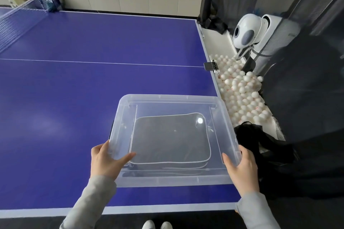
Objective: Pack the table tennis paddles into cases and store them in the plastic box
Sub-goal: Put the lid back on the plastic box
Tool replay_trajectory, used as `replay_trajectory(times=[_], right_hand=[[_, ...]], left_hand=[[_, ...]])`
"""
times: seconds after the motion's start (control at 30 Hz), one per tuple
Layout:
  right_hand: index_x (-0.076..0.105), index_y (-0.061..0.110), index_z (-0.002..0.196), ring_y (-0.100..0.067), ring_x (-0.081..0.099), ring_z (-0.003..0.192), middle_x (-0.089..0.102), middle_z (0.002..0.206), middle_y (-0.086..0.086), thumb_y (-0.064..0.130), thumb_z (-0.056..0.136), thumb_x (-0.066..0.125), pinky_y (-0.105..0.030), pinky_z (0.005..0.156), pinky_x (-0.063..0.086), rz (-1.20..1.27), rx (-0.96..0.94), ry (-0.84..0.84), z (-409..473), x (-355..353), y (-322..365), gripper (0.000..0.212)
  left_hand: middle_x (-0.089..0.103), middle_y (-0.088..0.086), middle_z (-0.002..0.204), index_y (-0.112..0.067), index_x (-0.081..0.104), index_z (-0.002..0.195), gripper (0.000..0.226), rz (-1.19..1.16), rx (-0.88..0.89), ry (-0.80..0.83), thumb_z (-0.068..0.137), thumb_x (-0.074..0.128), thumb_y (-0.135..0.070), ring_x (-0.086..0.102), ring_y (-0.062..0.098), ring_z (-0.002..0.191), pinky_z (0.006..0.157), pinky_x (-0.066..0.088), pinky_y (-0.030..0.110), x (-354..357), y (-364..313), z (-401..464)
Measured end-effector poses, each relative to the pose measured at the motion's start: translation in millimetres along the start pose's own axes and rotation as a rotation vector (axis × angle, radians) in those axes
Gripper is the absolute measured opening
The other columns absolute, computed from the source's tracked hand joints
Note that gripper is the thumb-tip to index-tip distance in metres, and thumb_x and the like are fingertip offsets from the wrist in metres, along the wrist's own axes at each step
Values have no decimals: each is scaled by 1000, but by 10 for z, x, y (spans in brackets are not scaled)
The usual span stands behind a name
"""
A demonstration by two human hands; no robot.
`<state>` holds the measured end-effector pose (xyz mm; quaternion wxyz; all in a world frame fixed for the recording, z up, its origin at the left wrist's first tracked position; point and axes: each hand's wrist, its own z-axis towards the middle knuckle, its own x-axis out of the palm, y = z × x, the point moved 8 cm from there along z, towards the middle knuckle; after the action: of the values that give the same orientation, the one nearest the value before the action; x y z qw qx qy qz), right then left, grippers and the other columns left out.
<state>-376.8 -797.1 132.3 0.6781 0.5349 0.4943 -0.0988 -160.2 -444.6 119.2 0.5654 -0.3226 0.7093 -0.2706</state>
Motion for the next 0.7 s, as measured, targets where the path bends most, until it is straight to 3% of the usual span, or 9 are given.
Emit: replay_trajectory(times=[0.13, 0.3, 0.5, 0.57, 0.63, 0.7], right_hand=[[39, 7, 138, -31, 43, 128, 43, 140, -14, 31, 85, 66, -42, 99, 43, -2, 10, 13, -4, 48, 3, 64], [36, 7, 140, -30, 42, 130, 41, 142, -14, 34, 87, 63, -41, 101, 42, -21, 19, 28, -16, 78, -28, 66], [38, 7, 139, -29, 44, 128, 42, 140, -14, 36, 87, 63, -40, 102, 43, -70, 12, 70, 43, 83, -18, 64], [41, 6, 137, -29, 45, 126, 44, 138, -14, 38, 86, 64, -41, 105, 41, -61, 17, 86, 121, 61, -28, 64], [38, 6, 139, -29, 41, 130, 41, 141, -15, 41, 85, 65, -42, 109, 35, -6, 55, 92, 244, 34, -25, 70], [32, 6, 143, -29, 35, 135, 36, 146, -16, 43, 84, 65, -42, 113, 29, 43, 100, 107, 397, 44, 2, 77]], left_hand=[[38, 0, 113, -13, 56, 113, 63, -42, 1, -2, 61, 88, -30, 43, 17, 94, 88, 38, 29, -6, 30, -5], [36, -1, 112, -12, 56, 113, 61, -39, -16, 22, 63, 85, -32, 43, 18, 97, 87, 36, 28, 46, 65, 16], [38, 5, 119, -12, 60, 103, 51, -6, -32, 42, 67, 81, -41, 38, 25, 117, 101, 35, 36, 65, 98, 116], [38, 7, 128, -14, 59, 116, 63, 29, -53, 19, 68, 76, -51, 31, 26, 125, 105, 31, 40, 19, 127, 198], [31, 7, 141, -15, 39, 140, 91, 20, -122, 9, 67, 73, -58, 25, 25, 134, 109, 28, 44, -25, 196, 327], [26, 6, 148, -17, 25, 147, 106, 16, -214, 63, 64, 72, -63, 25, 27, 138, 111, 28, 47, -13, 272, 486]])
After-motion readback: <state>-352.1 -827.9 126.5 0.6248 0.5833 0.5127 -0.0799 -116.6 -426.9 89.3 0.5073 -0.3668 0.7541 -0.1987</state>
